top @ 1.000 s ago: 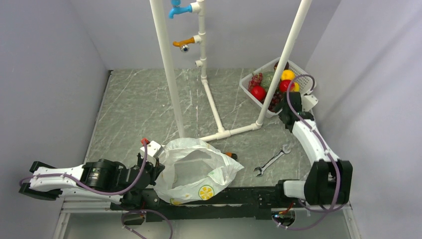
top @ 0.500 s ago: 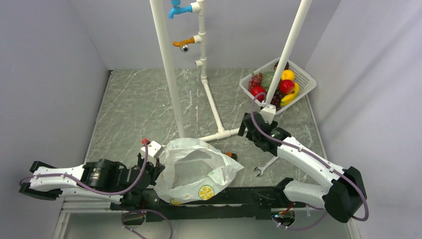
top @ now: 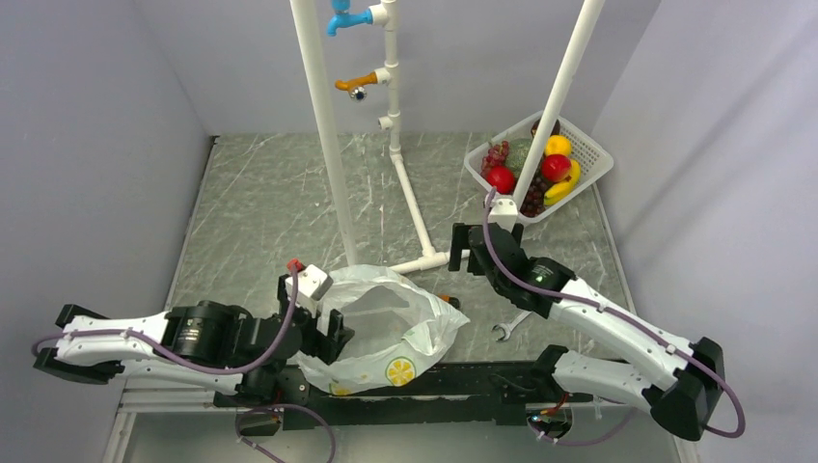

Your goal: Take the fake fruits out of the plastic bag

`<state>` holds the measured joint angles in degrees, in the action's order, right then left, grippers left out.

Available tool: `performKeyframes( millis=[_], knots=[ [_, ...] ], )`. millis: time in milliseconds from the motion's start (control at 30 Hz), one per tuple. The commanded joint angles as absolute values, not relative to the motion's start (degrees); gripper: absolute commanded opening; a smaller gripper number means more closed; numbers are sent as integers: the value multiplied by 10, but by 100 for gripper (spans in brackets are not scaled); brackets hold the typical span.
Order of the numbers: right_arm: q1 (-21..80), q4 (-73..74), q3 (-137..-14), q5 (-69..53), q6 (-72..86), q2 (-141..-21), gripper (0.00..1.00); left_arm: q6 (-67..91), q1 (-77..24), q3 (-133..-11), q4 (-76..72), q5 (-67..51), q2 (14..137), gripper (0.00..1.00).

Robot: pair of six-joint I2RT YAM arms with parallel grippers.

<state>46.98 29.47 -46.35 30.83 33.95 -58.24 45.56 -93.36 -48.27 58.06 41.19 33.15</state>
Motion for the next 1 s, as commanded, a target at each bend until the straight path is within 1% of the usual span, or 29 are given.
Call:
performKeyframes(
  millis=[0,200,333,433,533,667,800,967],
  knots=[
    [473,263,-504,315,278,-539,97,408,-934,-573,537,400,387,99],
    [475,280,-554,322,236,-501,99,346,-917,-732,589,405,459,99],
    [475,285,-591,331,199,-474,99,301,-916,-839,619,445,474,99],
    [474,287,-622,342,172,-460,99,261,-916,-898,612,468,469,99],
    [473,286,-647,354,148,-451,99,218,-915,-921,575,465,452,100],
    [473,274,-678,370,133,-428,99,163,-916,-948,518,494,432,99],
    [473,250,-697,360,95,-400,99,85,-916,-975,459,501,424,99],
    [474,231,-709,358,61,-361,99,20,-916,-975,375,504,407,99]
  ],
)
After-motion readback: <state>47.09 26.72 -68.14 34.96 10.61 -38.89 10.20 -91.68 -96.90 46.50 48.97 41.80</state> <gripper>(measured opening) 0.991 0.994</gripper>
